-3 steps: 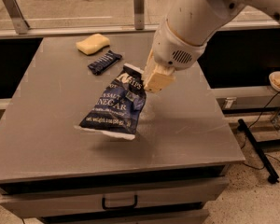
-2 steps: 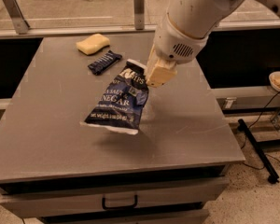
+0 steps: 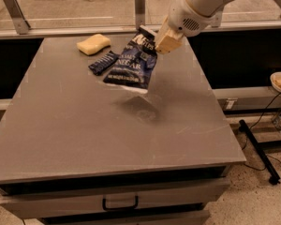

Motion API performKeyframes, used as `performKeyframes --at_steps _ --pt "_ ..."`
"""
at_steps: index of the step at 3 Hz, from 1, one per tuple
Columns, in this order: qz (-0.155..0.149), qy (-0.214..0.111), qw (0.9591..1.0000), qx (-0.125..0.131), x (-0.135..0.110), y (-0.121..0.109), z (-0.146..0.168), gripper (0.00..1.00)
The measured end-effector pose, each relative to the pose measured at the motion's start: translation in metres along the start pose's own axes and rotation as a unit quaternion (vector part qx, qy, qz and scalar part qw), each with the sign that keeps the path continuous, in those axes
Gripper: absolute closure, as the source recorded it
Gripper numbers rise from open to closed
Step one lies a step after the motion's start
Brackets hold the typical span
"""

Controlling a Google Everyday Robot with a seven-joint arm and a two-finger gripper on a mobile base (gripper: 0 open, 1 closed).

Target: Move blue chip bag near rxbar blueberry

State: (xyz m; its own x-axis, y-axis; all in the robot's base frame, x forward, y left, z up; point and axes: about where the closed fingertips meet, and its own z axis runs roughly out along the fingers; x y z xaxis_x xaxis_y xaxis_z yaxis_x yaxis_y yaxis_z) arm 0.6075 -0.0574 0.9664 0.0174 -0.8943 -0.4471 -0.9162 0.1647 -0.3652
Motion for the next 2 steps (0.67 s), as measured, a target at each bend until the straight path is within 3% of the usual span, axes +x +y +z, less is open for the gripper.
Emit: performKeyframes --at_steps 1,2 --pt "0.031 -0.067 0.9969 0.028 0.005 -0.043 0.026 1.0" --pt "0.074 -0.122 0.9895 0.019 0.001 -0.07 0.067 1.0"
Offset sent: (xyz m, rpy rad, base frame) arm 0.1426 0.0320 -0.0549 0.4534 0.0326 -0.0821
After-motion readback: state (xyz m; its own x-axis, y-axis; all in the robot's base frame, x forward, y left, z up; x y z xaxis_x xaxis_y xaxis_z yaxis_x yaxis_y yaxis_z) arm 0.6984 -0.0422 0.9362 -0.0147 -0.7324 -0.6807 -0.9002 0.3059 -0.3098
